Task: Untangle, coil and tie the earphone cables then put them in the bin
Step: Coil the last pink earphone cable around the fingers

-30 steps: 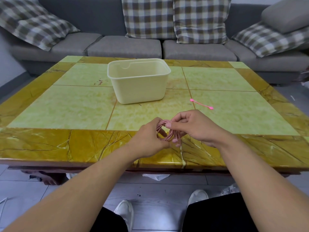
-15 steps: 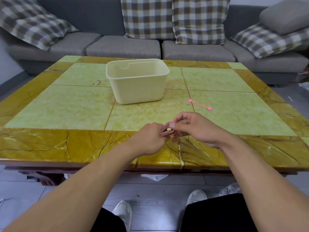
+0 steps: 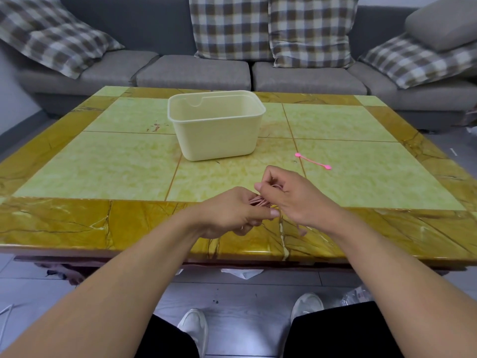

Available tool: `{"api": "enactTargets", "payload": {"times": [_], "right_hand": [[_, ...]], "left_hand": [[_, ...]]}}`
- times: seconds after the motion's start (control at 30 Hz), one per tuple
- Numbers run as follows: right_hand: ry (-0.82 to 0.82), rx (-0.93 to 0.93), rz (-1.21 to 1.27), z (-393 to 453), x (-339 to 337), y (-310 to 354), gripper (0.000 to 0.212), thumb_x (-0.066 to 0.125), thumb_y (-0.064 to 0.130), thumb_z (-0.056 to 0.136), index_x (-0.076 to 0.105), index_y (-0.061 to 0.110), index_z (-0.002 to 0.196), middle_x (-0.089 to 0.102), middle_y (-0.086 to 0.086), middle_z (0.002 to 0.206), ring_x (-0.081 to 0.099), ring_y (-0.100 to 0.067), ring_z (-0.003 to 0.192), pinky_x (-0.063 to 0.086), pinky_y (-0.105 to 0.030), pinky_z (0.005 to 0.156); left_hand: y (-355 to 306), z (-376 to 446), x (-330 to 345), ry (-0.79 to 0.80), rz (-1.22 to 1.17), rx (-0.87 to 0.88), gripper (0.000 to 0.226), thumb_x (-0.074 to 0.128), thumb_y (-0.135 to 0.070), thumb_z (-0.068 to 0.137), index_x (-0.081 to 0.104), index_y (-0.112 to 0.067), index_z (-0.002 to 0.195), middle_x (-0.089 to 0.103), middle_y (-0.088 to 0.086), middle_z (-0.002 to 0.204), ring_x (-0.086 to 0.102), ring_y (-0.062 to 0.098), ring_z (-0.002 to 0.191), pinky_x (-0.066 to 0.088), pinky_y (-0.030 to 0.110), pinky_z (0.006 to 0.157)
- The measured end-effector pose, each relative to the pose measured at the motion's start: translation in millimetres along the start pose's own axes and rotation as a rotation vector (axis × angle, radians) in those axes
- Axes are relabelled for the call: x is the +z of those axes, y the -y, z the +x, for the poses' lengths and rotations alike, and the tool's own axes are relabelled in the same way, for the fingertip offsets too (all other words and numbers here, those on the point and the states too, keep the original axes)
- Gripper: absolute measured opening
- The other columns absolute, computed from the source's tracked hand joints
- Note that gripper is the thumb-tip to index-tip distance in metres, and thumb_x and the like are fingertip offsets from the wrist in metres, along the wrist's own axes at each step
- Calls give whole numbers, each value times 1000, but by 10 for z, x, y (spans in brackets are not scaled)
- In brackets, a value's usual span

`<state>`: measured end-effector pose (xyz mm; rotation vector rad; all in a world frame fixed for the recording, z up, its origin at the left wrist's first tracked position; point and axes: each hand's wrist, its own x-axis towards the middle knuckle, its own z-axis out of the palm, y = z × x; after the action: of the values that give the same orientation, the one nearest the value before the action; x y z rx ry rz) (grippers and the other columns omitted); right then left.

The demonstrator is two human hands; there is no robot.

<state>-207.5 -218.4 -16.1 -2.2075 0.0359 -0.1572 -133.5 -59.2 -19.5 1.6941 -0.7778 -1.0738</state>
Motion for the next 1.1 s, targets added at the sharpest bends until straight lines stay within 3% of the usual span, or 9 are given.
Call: {"api": "enactTargets", "payload": {"times": [0.13,0.23,0.33,0.47,0.6,0.77,0.9,1.0,1.1], "right_hand": [[-7,-53,181,-17,-25,-40,30,61,35,99,50,14,81,64,-14,65,63,-18,62,57,-59,58],[-87,-61,135,-7,-12,-23,31,59,33,102,49,11,82,63,-7,61,53,-33,50,48,-44,36],[-188,-78,71,10,0,-39,32,62,23,101,49,1,82,53,-5,62,42,-9,42,33,-17,37],[-213,-98,42,20,-23,-70,29,62,25,100,49,12,77,49,2,58,40,-6,54,38,-32,49],[-270,-159,27,79,-57,-70,30,63,24,100,51,12,76,48,-1,58,39,-6,56,33,-27,55],[-233,-3,82,292,-116,-297,34,66,35,98,57,7,80,64,-13,71,50,-18,59,42,-19,50],[-271,206,105,482,-152,-552,54,46,61,96,72,13,93,70,6,74,59,-2,57,44,-21,58],[-528,386,-144,627,-377,-916,33,48,39,106,69,17,119,68,2,115,66,-16,90,47,-16,72],[-477,584,-531,679,-570,-1274,43,55,28,101,54,19,144,50,-9,144,42,-32,133,38,-40,106]], "left_hand": [[-95,-46,-27,61,-199,-67,57,40,-66,92,55,-11,85,32,-4,59,20,10,49,15,21,47],[-66,30,21,-109,-295,-123,67,31,-68,99,60,-10,82,36,-3,55,21,10,46,13,24,45],[-61,110,119,-231,-259,-200,55,33,-54,106,55,-14,75,36,-7,50,20,8,43,10,22,44],[-110,154,32,11,-378,-322,48,28,-35,106,51,-17,67,27,-10,50,11,6,45,5,21,45],[-130,228,-37,177,-556,-342,49,28,-28,102,36,-26,54,23,-12,45,7,8,47,6,22,47],[-100,502,118,-222,-487,-233,47,28,-24,105,38,-22,59,28,-6,44,22,9,37,16,21,40],[-48,718,176,-555,-221,-139,42,30,-23,104,47,-14,66,42,-2,48,33,12,38,27,22,42],[-115,850,130,-642,-274,-79,39,31,-18,103,47,-11,68,43,-1,54,34,8,32,25,18,38],[-162,908,107,-652,-308,-67,39,32,-16,103,47,-11,68,44,-1,55,34,6,31,25,17,36]]}}
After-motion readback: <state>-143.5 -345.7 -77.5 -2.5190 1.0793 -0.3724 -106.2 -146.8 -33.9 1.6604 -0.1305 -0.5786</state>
